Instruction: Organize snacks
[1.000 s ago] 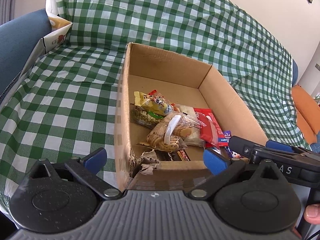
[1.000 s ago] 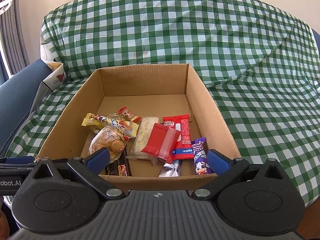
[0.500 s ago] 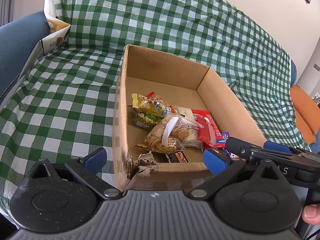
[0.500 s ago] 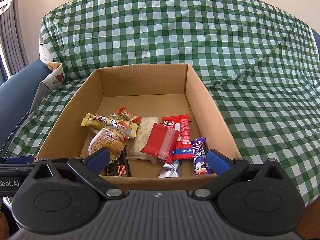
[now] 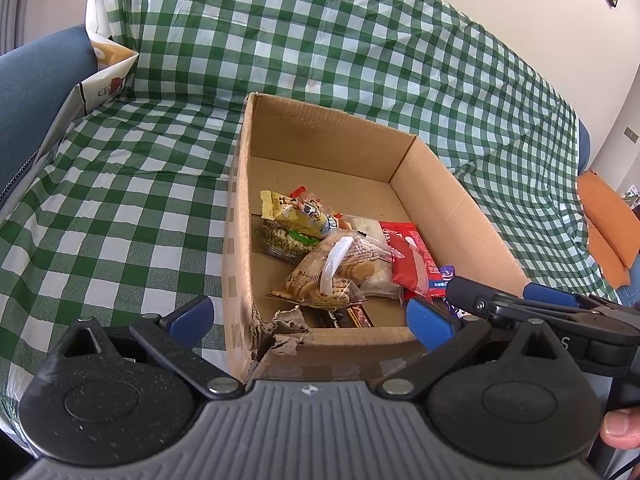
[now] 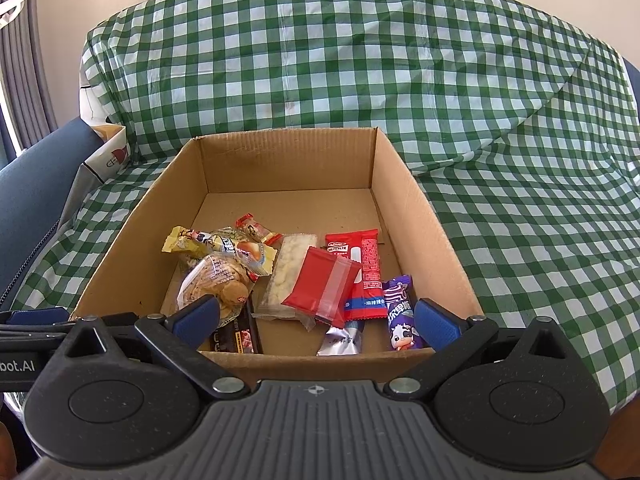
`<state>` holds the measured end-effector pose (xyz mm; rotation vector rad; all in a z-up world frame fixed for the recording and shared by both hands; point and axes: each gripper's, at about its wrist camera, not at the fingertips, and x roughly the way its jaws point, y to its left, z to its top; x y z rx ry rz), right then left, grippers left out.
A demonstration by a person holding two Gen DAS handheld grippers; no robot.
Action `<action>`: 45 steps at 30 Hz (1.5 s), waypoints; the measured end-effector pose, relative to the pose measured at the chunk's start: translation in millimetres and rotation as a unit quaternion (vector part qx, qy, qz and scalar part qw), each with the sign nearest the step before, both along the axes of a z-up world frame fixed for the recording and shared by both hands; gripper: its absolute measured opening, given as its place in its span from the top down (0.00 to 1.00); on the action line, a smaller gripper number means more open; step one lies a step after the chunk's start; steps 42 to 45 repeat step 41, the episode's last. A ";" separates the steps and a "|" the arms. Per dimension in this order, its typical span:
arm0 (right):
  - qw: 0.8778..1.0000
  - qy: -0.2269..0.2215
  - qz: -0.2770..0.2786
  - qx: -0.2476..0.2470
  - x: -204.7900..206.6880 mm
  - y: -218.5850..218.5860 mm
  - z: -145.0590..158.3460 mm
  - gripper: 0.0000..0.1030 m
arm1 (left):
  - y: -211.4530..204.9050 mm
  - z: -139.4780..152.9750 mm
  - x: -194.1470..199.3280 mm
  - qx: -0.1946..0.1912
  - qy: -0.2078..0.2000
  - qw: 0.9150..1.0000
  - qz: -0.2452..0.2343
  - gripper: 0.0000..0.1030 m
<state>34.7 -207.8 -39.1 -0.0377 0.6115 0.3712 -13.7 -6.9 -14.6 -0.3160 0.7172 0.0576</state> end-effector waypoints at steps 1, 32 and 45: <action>1.000 0.000 0.000 0.000 0.1 -0.1 -0.1 0.01 | -0.6 0.2 0.1 0.000 0.000 1.000 0.000 0.00; 1.000 0.005 -0.007 0.005 1.1 1.2 0.7 0.01 | -4.5 2.4 0.9 -0.001 -0.007 1.000 -0.003 0.00; 0.999 0.010 -0.021 0.032 1.6 -4.6 4.8 0.01 | -8.6 5.9 4.0 -0.002 -0.030 0.999 -0.016 0.00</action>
